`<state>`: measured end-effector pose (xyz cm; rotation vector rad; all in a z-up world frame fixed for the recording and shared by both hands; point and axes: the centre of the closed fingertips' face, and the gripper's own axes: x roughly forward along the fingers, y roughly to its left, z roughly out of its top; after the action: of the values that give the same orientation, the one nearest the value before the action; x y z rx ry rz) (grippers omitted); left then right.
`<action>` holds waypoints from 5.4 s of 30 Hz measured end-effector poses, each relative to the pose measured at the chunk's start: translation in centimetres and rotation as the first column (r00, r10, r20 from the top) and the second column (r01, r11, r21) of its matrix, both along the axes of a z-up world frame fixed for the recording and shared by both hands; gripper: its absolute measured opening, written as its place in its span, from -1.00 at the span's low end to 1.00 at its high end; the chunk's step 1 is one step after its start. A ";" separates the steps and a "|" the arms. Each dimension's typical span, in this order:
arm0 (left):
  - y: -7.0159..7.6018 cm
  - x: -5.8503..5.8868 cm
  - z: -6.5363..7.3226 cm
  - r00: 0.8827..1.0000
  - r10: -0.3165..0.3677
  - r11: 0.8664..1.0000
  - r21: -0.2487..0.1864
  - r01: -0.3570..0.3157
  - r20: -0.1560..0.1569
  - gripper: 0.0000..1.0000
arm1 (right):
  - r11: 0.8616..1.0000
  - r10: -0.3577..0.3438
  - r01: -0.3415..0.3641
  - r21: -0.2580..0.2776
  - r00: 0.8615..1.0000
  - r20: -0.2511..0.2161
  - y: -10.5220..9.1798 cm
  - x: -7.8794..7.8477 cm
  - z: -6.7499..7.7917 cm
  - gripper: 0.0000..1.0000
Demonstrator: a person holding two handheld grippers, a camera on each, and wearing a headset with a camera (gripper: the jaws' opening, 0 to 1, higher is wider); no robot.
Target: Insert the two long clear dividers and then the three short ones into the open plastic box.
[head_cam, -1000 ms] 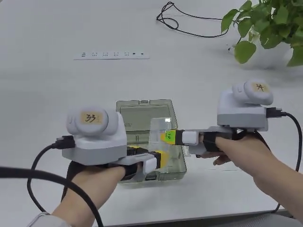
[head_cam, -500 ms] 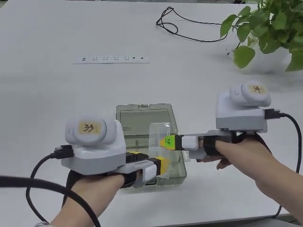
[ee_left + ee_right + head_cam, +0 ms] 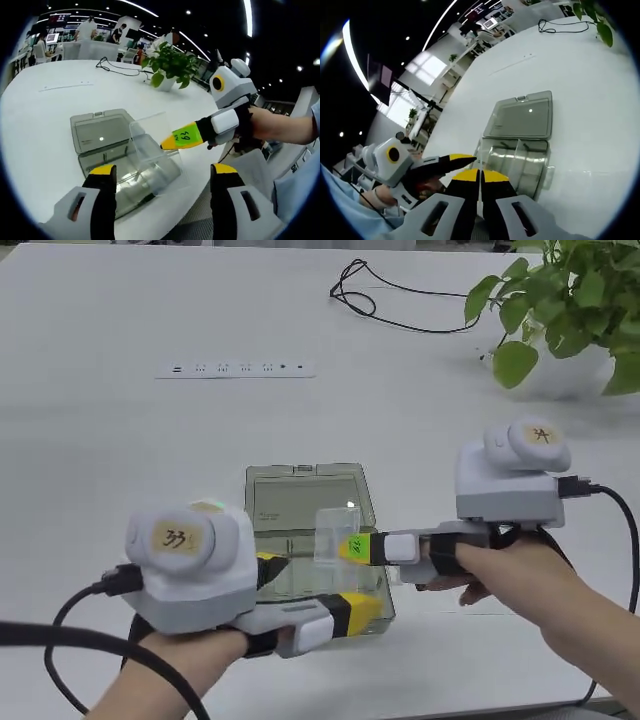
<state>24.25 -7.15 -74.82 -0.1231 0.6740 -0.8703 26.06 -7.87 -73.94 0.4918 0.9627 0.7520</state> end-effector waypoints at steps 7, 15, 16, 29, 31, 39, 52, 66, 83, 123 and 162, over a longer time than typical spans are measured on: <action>0.6 -0.5 -0.5 0.991 -0.104 0.992 0.085 0.097 0.080 1.00 | 1.000 0.000 0.000 -0.008 1.000 -0.018 -0.3 0.1 -0.3 -0.96; 2.1 -0.1 -0.6 0.989 -0.103 0.991 0.100 0.092 0.108 1.00 | 1.000 -0.009 0.008 -0.014 0.999 -0.041 -0.4 0.0 -0.4 -0.96; 2.4 0.0 -0.9 0.990 -0.099 0.991 0.104 0.088 0.105 1.00 | 1.000 -0.009 0.009 -0.017 0.999 -0.042 -0.4 0.1 -0.5 -0.96; 6.3 0.4 -1.5 0.977 -0.085 0.986 0.161 0.053 0.195 1.00 | 0.997 0.009 -0.012 -0.072 0.999 -0.047 0.0 0.7 -0.3 -0.96; 6.7 0.6 -1.3 0.973 -0.081 0.987 0.153 0.049 0.215 1.00 | 0.997 0.011 -0.016 -0.082 0.998 -0.060 0.2 0.6 -0.3 -0.96; 7.5 0.7 -1.4 0.970 -0.061 0.990 0.142 0.028 0.234 0.97 | 0.990 0.024 -0.040 -0.137 0.993 -0.116 0.6 0.5 -0.5 -0.96; 7.9 0.5 -1.8 0.970 -0.045 0.993 0.116 0.017 0.241 0.94 | 0.976 -0.013 -0.041 -0.212 0.969 -0.249 0.8 2.0 -1.8 -0.96; 8.4 0.2 -1.9 0.971 -0.031 0.994 0.110 0.004 0.239 0.91 | 0.955 -0.048 -0.067 -0.290 0.927 -0.371 2.1 2.3 -2.5 -0.96; 8.5 0.2 -2.0 0.972 -0.027 0.995 0.100 0.003 0.234 0.89 | 0.949 -0.099 -0.061 -0.308 0.873 -0.477 3.0 2.4 -4.1 -0.96; 9.2 0.2 -2.5 0.975 0.005 0.997 0.080 -0.023 0.224 0.81 | 0.910 -0.095 -0.117 -0.398 0.875 -0.474 3.5 2.4 -5.4 -0.96; 9.5 0.3 -2.9 0.977 0.023 0.997 0.065 -0.037 0.210 0.77 | 0.849 -0.047 -0.204 -0.487 0.890 -0.454 4.3 1.2 -5.3 -0.95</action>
<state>24.52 2.32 -77.70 0.0201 0.5028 -0.8174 27.24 -3.61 -79.20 0.1354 1.5807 0.4154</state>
